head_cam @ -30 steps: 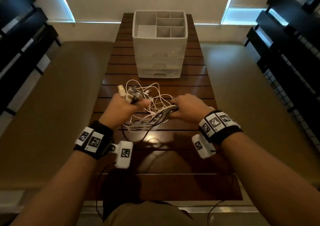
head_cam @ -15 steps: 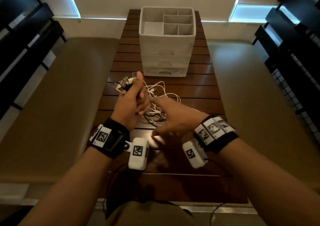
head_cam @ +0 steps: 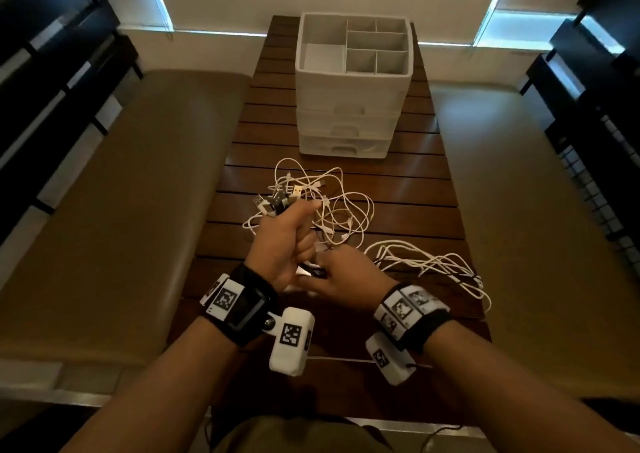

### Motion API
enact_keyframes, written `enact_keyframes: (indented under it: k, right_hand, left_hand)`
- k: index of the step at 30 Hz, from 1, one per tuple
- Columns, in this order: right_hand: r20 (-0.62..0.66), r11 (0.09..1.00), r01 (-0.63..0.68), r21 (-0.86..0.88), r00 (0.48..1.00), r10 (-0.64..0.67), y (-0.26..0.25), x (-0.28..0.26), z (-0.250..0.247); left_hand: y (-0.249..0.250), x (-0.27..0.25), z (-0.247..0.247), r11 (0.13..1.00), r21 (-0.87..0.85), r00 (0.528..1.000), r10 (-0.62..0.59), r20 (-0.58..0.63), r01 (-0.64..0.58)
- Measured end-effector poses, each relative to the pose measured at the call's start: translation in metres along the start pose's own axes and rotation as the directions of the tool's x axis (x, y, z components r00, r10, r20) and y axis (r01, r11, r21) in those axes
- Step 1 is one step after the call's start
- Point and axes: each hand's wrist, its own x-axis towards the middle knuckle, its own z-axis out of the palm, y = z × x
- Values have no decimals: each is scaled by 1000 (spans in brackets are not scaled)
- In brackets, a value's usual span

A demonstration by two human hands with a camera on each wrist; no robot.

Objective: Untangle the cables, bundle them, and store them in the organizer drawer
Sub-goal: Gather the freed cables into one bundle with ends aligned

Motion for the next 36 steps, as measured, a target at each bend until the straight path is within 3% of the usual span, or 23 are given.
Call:
enact_keyframes:
  k: [3,4,6,8,11,14,20,24,31,34,36]
  right_hand:
    - [240,978,-92,188,970,45,1,11,-42]
    - [218,975,-110,196,974,66,4,20,-60]
    - [10,982,-113,151,994,113,16,46,-87]
    - [-201,985,-122,120,969,145,32,76,-100]
    - [-333,987,-147,69,929,161,54,119,-95]
    - [-329,981,-196,6,926,187,68,154,-81]
    - [-204,887,-433,-162,894,399,87,188,-63]
    - [-165,857,-453,-246,891,423,99,194,-50]
    - [-300,830,-516,-210,842,448,102,188,-32]
    - [-293,835,-512,-204,845,447,99,186,-32]
    - [-353,856,-485,-179,844,405,92,184,-35]
  left_hand:
    - [-5,6,-18,999,7,998,-38,-50,38]
    - [-6,8,-23,998,16,997,-53,-55,54]
    - [-9,10,-30,996,40,996,-80,-49,82]
    - [-12,12,-33,994,47,994,-98,-49,100]
    - [-13,17,-32,993,76,995,-89,-43,92]
    - [-11,21,-30,989,125,997,-75,-19,77]
    - [-5,33,-36,987,133,996,-89,-29,92]
    - [-8,43,-40,989,109,994,-95,-47,100]
    - [-10,43,-41,987,126,995,-100,-30,103]
    - [-8,40,-38,987,137,996,-86,-17,87]
    - [-8,38,-37,987,140,997,-75,-18,77]
